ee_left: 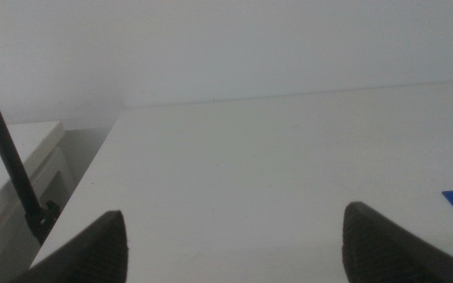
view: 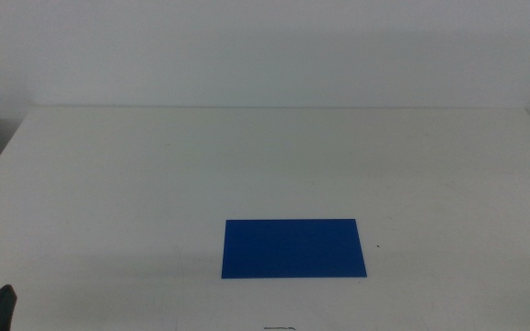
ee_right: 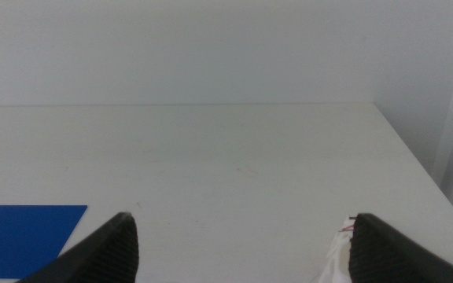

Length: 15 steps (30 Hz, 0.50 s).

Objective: Use one arm to grab the shoe from the table and place it on the mat.

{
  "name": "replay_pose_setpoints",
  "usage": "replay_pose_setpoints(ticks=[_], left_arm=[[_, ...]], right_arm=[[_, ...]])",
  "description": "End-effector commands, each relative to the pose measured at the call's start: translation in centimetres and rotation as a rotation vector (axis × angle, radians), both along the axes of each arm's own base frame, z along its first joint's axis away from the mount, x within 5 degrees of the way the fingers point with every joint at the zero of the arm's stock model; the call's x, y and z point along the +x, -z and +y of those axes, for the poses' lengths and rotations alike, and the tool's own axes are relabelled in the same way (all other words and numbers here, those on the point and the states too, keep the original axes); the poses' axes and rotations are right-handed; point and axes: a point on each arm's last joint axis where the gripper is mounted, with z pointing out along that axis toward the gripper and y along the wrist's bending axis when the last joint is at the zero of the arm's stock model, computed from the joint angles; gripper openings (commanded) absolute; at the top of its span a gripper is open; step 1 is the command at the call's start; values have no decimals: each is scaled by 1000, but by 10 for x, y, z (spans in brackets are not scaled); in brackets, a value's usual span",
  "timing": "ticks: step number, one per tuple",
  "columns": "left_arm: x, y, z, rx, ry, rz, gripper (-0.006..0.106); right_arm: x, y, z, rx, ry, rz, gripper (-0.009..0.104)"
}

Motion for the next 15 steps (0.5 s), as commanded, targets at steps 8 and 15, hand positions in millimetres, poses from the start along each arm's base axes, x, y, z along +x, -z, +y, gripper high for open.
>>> replay_pose_setpoints(ticks=[8,15], left_arm=[[-1,-10,0,-24,2,-105,94],[-1,-10,0,-24,2,-105,94]], right_arm=[[-1,-53,1,-1,-6,30,85],[19,-94,2,-10,-16,206,85]])
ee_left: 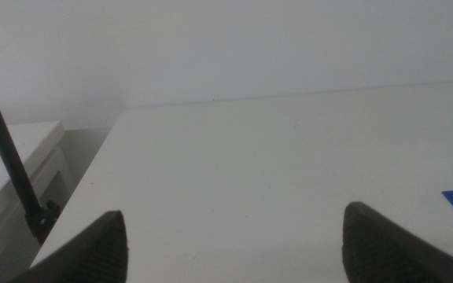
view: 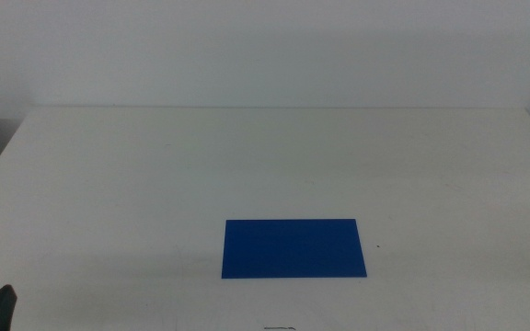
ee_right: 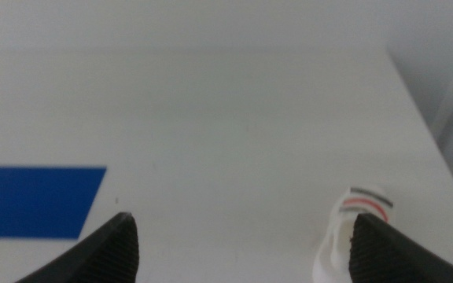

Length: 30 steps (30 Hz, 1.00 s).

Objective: Use one arm to grab the shoe from the table and place it on the mat.

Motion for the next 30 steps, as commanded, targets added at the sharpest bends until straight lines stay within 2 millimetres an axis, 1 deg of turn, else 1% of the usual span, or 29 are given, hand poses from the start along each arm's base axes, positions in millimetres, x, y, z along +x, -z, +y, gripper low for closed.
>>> replay_pose_setpoints(ticks=[1,3,5,7,11,13,16,19,24,30], left_arm=[[-1,-10,0,-24,2,-105,94],[-1,-10,0,-24,2,-105,94],[-1,-10,0,-24,2,-105,94],[-1,-10,0,-24,2,-105,94],[-1,-10,0,-24,2,-105,94],[-1,-10,0,-24,2,-105,94],[-1,-10,0,-24,2,-105,94],[-1,-10,0,-24,2,-105,94],[-1,-10,0,-24,2,-105,94],[-1,-10,0,-24,2,-105,94]], right_arm=[[12,-26,0,-2,1,19,85],[21,-37,2,9,-4,102,85],[31,-46,3,30,-4,230,85],[42,-59,4,93,30,346,85],[67,-73,2,232,188,514,85],[81,-76,-2,259,287,603,85],[101,-73,-10,225,414,688,85],[120,-66,-15,198,475,722,85],[137,-46,-28,202,554,818,85],[152,-27,-37,222,605,907,85]])
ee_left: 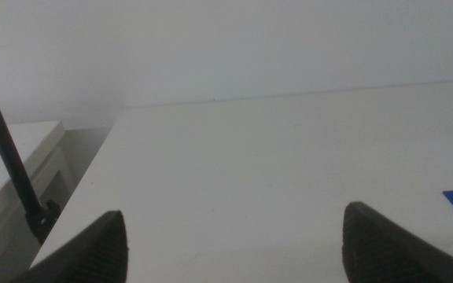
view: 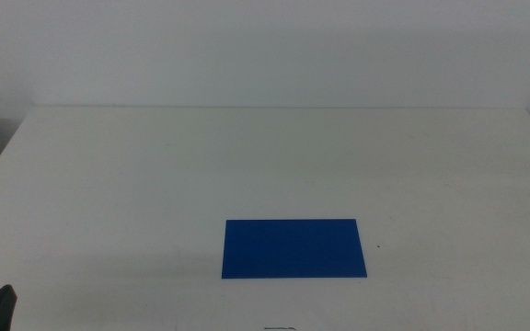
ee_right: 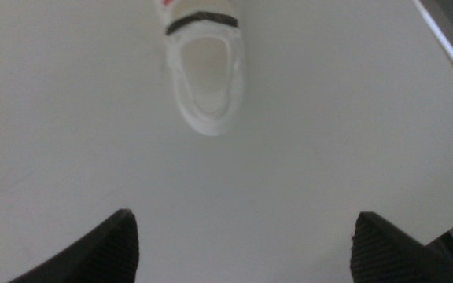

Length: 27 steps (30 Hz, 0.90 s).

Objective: Use one arm to grab the shoe from the table and place it on the mat.

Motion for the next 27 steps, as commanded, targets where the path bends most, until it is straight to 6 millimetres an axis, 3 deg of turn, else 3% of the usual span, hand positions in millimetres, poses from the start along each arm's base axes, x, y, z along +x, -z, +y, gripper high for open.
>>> replay_pose_setpoints(ticks=[1,11,27], left_arm=[[-1,-10,0,-24,2,-105,94],[-1,-10,0,-24,2,-105,94],[-1,-10,0,-24,2,-105,94]], right_arm=[[8,-5,-8,-19,22,-29,85],[33,17,-26,-25,35,76,85],[65,28,-36,-1,-49,79,85]])
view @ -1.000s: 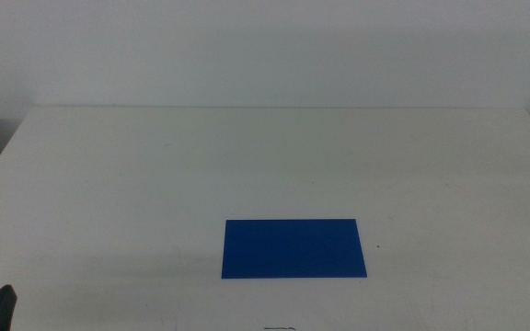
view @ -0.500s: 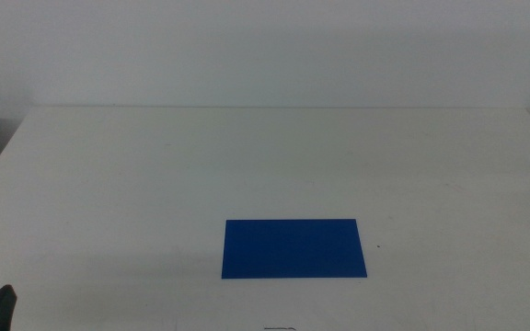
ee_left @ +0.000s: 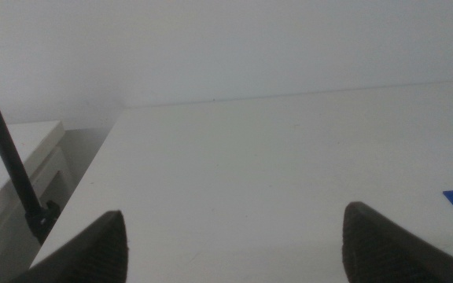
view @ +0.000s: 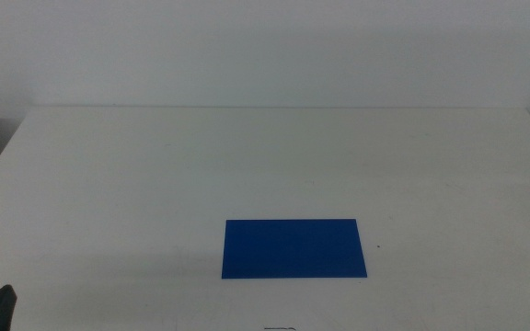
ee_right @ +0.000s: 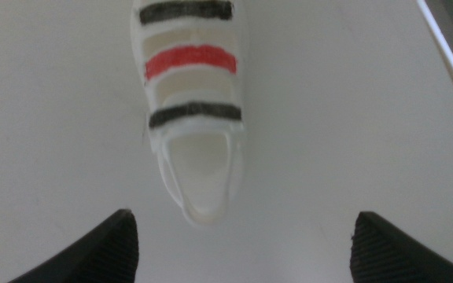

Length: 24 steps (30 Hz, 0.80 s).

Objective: Use one arm to grab the shoe from the table and place it on the mat.

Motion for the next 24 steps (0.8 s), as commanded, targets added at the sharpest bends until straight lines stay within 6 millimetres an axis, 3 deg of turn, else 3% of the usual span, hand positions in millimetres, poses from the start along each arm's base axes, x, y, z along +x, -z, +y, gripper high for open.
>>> replay_pose_setpoints(ticks=[1,15,19,24], left_arm=[[-1,-10,0,-24,2,-105,94],[-1,-10,0,-24,2,-105,94],[-1,-10,0,-24,2,-105,94],[-1,-10,0,-24,2,-105,94]], right_arm=[[8,-11,-6,-12,-4,-68,85],[40,31,-21,-13,-13,-97,82],[41,38,-21,-8,-15,-76,74],[43,46,-21,1,-14,-53,56]])
